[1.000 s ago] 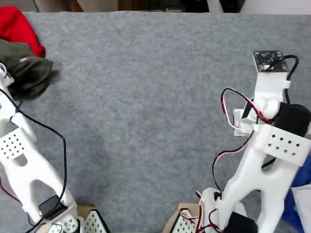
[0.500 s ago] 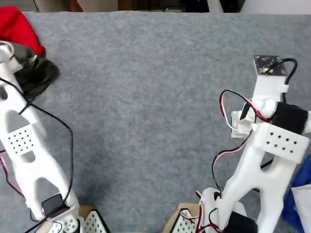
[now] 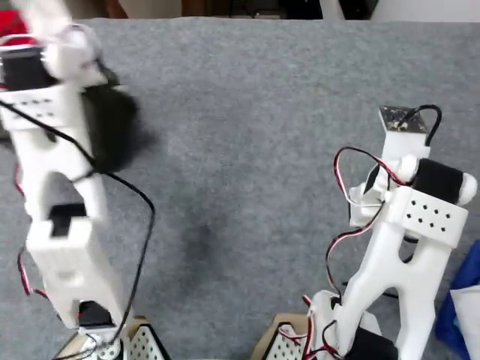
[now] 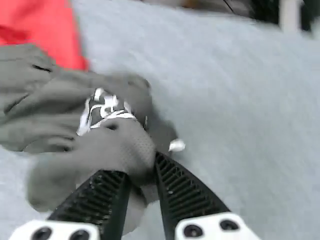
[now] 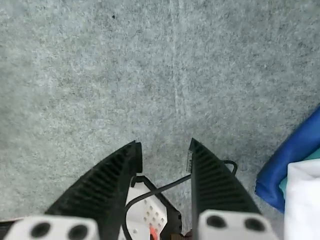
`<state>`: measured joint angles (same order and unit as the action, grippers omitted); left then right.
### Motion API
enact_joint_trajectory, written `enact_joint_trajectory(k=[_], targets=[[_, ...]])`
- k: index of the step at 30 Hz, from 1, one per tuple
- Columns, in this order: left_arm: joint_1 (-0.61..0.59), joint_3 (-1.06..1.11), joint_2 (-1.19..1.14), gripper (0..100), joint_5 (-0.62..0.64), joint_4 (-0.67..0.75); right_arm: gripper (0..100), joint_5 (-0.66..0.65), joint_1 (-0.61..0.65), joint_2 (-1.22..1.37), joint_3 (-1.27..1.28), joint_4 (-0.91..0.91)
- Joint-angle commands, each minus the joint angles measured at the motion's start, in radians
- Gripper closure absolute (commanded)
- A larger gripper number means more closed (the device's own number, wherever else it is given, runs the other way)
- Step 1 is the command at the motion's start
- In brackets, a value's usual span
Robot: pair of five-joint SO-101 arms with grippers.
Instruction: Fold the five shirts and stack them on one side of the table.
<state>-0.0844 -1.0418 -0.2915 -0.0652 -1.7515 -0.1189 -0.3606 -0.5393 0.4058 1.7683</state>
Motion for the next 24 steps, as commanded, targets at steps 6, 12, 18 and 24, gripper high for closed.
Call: enact_joint_trajectory(k=[6, 12, 18, 24], targets=[[0.496, 1.074, 0.631, 98, -0.072, -0.009, 83.1, -0.135, -0.102, -0.038, 0.173, 0.015], [0.704, 1.295, 0.92, 98, -0.048, -0.009, 83.1, -0.161, -0.182, -0.038, 0.197, 0.015], [0.606, 1.387, 1.115, 98, -0.091, -0.009, 83.1, -0.152, -0.188, -0.038, 0.196, 0.017], [0.367, 1.436, 1.356, 98, -0.114, -0.009, 83.1, -0.152, -0.183, -0.038, 0.194, 0.015]])
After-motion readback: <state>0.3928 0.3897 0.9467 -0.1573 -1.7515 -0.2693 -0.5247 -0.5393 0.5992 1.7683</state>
